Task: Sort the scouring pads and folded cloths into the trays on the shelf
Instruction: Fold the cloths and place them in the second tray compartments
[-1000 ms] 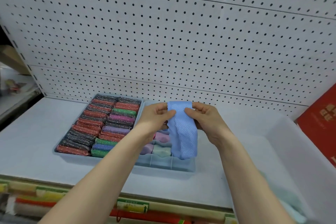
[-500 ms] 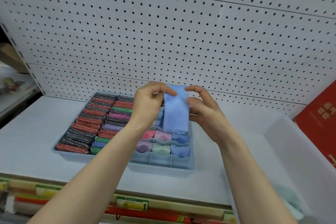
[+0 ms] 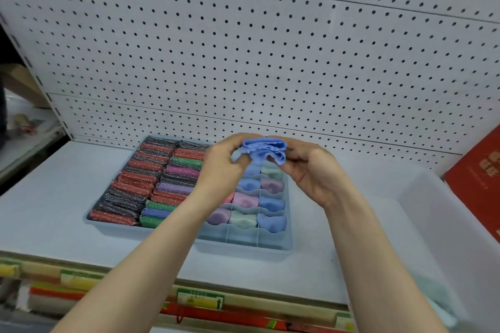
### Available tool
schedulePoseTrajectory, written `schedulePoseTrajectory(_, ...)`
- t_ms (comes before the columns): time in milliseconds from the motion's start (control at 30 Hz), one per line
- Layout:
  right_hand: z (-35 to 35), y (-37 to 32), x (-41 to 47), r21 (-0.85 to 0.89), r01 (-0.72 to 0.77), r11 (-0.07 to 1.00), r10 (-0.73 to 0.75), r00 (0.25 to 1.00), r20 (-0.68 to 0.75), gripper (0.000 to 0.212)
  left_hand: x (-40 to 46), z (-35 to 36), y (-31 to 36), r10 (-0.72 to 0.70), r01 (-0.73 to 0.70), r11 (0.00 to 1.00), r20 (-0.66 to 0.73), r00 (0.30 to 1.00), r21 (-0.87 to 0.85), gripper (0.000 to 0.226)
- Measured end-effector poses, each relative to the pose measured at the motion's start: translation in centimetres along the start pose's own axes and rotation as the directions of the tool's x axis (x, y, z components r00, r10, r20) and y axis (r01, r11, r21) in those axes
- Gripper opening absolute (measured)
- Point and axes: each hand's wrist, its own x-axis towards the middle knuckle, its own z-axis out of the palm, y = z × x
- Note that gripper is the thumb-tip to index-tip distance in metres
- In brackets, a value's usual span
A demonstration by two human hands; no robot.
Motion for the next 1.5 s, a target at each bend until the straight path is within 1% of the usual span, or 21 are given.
schedulePoseTrajectory(67, -0.1, 0.0, -0.5, -0.221, -0.014, 0.975, 0.017, 1.0, 0.01, 0.033, 0.0, -0.1, 0.2, -0.09, 0.086, 0.993, -0.056, 0.994, -0.075, 0.023)
schedulePoseTrajectory(133, -0.4, 0.1, -1.0, -0.498, 0.049, 0.866, -0.054, 0.999, 0.004, 0.02, 0.0, -0.3, 0.1, -0.125, 0.119, 0.985, -0.045, 0.991, -0.125, 0.015)
schedulePoseTrajectory(200, -0.3, 0.3, -1.2, -0.604, 0.118, 0.788, -0.137, 0.99, 0.015, 0.013, 0.0, -0.5, -0.1, -0.158, 0.159, 0.977, 0.015, 0.987, -0.14, 0.014)
schedulePoseTrajectory(233, -0.3, 0.7, -1.1, -0.603, 0.14, 0.786, -0.17, 0.985, 0.007, 0.011, 0.0, -0.4, -0.3, -0.181, 0.187, 0.971, 0.056, 0.982, -0.146, 0.014)
schedulePoseTrajectory(300, -0.2, 1.1, -0.8, -0.526, 0.137, 0.839, -0.185, 0.982, -0.04, 0.005, -0.1, -0.3, -0.4, -0.257, 0.277, 0.944, 0.124, 0.958, -0.177, 0.017)
schedulePoseTrajectory(400, -0.4, 1.7, -0.3, -0.475, 0.128, 0.87, -0.193, 0.977, -0.091, 0.01, -0.4, 0.1, -0.6, -0.328, 0.361, 0.91, 0.178, 0.928, -0.205, 0.02)
schedulePoseTrajectory(467, -0.7, 2.0, -0.3, -0.481, 0.14, 0.865, -0.188, 0.981, -0.054, 0.012, -0.5, 0.1, -1.1, -0.33, 0.354, 0.913, 0.143, 0.933, -0.202, 0.016)
schedulePoseTrajectory(567, -1.3, 2.4, -0.2, -0.429, 0.148, 0.891, -0.146, 0.989, 0.038, 0.022, -0.6, -0.2, -1.6, -0.347, 0.347, 0.9, 0.05, 0.937, -0.263, 0.023)
schedulePoseTrajectory(667, -1.4, 3.0, -0.1, -0.418, 0.162, 0.894, -0.166, 0.986, 0.028, 0.034, -1.1, -0.1, -1.2, -0.382, 0.38, 0.881, 0.053, 0.923, -0.282, 0.03)
schedulePoseTrajectory(733, -1.2, 3.6, 0.0, -0.418, 0.171, 0.892, -0.188, 0.982, 0.002, 0.043, -1.3, 0.0, -1.0, -0.448, 0.437, 0.838, 0.046, 0.893, -0.326, 0.03)
schedulePoseTrajectory(800, -1.1, 4.1, 0.0, -0.433, 0.2, 0.879, -0.228, 0.973, -0.015, 0.045, -1.2, 0.0, -1.0, -0.512, 0.499, 0.761, 0.09, 0.854, -0.413, 0.025)
schedulePoseTrajectory(833, -1.1, 4.2, 0.0, -0.447, 0.216, 0.868, -0.251, 0.968, -0.019, 0.045, -1.2, -0.1, -1.2, -0.54, 0.541, 0.733, 0.13, 0.831, -0.413, 0.022)
schedulePoseTrajectory(900, -1.0, 4.4, 0.0, -0.485, 0.249, 0.838, -0.291, 0.957, -0.012, 0.043, -1.4, -0.3, -1.8, -0.581, 0.612, 0.723, 0.197, 0.789, -0.321, 0.028)
schedulePoseTrajectory(967, -0.9, 4.8, 0.0, -0.532, 0.271, 0.802, -0.316, 0.949, 0.007, 0.043, -1.9, -0.3, -2.6, -0.57, 0.602, 0.757, 0.195, 0.799, -0.255, 0.029)
schedulePoseTrajectory(1033, -0.8, 5.1, 0.0, -0.55, 0.271, 0.79, -0.319, 0.948, 0.01, 0.044, -2.3, -0.4, -3.2, -0.557, 0.576, 0.775, 0.15, 0.817, -0.261, 0.029)
schedulePoseTrajectory(1100, -0.5, 5.3, -0.1, -0.51, 0.244, 0.825, -0.293, 0.956, -0.016, 0.043, -2.6, -0.6, -3.7, -0.527, 0.536, 0.797, 0.114, 0.842, -0.278, 0.022)
schedulePoseTrajectory(1167, -0.4, 5.8, -0.3, -0.455, 0.193, 0.87, -0.233, 0.972, -0.033, 0.038, -2.8, -0.8, -3.8, -0.504, 0.509, 0.811, 0.098, 0.858, -0.289, 0.023)
schedulePoseTrajectory(1267, 0.0, 6.9, -0.8, -0.442, 0.095, 0.892, -0.102, 0.995, 0.009, 0.03, -3.4, -1.3, -3.8, -0.489, 0.495, 0.824, 0.096, 0.867, -0.276, 0.022)
schedulePoseTrajectory(1333, 0.3, 7.8, -1.0, -0.368, 0.095, 0.925, -0.094, 0.995, 0.022, 0.028, -3.6, -1.7, -4.1, -0.489, 0.494, 0.832, 0.088, 0.868, -0.252, 0.02)
schedulePoseTrajectory(1400, 0.5, 8.4, -1.1, -0.342, 0.126, 0.931, -0.14, 0.99, -0.016, 0.03, -4.0, -2.0, -4.5, -0.523, 0.529, 0.804, 0.099, 0.846, -0.271, 0.026)
schedulePoseTrajectory(1500, 0.5, 9.1, -0.9, -0.426, 0.155, 0.892, -0.201, 0.978, -0.065, 0.035, -4.4, -2.6, -5.1, -0.568, 0.58, 0.735, 0.148, 0.81, -0.351, 0.029)
